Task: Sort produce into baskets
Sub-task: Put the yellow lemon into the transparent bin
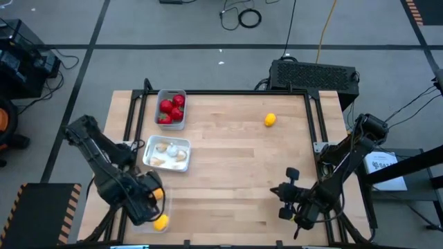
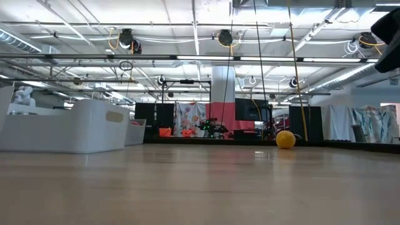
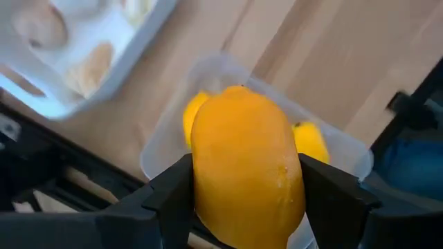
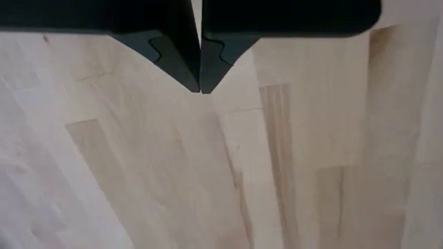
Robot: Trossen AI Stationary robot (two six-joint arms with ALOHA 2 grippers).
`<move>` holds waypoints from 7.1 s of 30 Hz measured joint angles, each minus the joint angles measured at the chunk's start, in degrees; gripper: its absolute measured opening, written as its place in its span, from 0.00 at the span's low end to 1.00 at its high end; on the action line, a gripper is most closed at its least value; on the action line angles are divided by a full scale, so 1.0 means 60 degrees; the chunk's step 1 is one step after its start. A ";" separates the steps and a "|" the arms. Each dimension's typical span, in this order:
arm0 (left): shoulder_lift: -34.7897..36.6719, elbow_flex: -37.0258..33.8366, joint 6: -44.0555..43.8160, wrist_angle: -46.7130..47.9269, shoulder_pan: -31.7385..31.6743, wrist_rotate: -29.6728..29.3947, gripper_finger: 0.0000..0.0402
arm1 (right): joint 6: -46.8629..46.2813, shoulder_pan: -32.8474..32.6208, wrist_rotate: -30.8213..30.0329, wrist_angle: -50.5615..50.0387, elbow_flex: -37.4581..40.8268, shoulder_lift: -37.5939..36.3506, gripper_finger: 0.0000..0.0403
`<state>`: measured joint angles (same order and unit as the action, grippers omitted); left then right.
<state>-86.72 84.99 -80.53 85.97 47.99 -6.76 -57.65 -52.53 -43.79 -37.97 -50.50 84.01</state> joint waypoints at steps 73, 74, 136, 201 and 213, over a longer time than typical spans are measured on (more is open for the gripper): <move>-0.0372 -0.2484 0.0570 -0.2717 -0.0761 0.1581 0.64 | 0.7257 0.4141 0.0764 0.0382 0.0004 -0.2747 0.00; -0.0372 -0.2484 0.0502 -0.2691 -0.0761 0.1460 0.64 | 0.7339 0.4141 0.0762 0.0382 0.0004 -0.2747 0.00; -0.0368 -0.2481 0.3833 -0.3282 -0.0226 -0.0872 0.64 | 0.9189 0.5394 0.6388 1.7875 -0.1209 0.5339 0.00; -0.0368 -0.2481 0.4004 -0.3191 -0.0599 -0.0134 0.64 | 0.9973 0.6875 0.9039 0.3222 -0.9261 0.7560 0.00; -0.0356 -0.2481 0.7043 -0.3197 -0.2025 -0.2288 0.64 | 1.0312 0.8693 0.8630 -0.0140 -0.3685 0.2189 0.00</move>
<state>-88.86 70.11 -38.27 66.79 35.84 -20.49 4.22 -0.37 7.99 -38.81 -72.61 97.14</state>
